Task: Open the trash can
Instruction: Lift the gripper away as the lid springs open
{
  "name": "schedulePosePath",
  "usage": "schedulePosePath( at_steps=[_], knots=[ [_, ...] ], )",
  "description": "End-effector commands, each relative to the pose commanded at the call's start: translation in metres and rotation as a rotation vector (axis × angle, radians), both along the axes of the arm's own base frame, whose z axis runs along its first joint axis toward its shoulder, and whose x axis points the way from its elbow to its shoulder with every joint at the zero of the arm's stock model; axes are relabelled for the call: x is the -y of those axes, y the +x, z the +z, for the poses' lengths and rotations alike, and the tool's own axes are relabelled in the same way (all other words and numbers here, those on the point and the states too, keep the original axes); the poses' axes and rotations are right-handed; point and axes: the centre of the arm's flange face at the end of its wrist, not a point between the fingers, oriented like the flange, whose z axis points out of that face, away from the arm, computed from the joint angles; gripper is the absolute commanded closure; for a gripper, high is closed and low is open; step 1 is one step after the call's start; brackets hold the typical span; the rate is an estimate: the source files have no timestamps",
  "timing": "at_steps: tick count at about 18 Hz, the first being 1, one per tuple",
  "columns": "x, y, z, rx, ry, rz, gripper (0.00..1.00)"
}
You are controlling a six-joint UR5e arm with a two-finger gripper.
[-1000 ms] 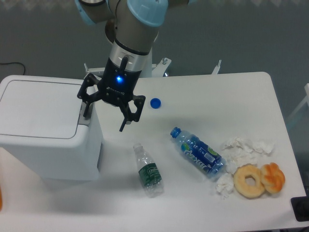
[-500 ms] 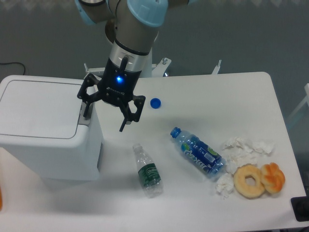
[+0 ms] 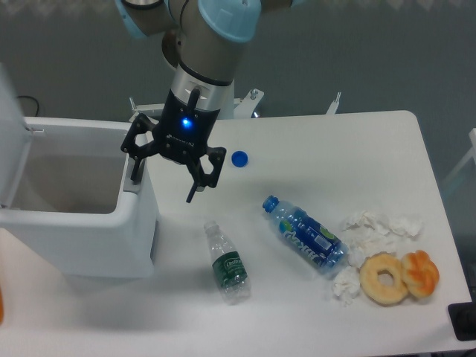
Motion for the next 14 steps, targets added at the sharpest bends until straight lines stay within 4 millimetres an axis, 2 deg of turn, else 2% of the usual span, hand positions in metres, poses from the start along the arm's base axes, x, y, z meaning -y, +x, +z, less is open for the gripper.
schedulePosePath(
  at_steps=[4,9,14],
  knots=[
    [0.006,-0.010,0.006,-0.003,0.011,0.021,0.00],
    [0.017,-0.032,0.042,-0.060,0.047,0.061,0.00],
    [0.022,-0.043,0.050,-0.083,0.052,0.085,0.00]
  ],
)
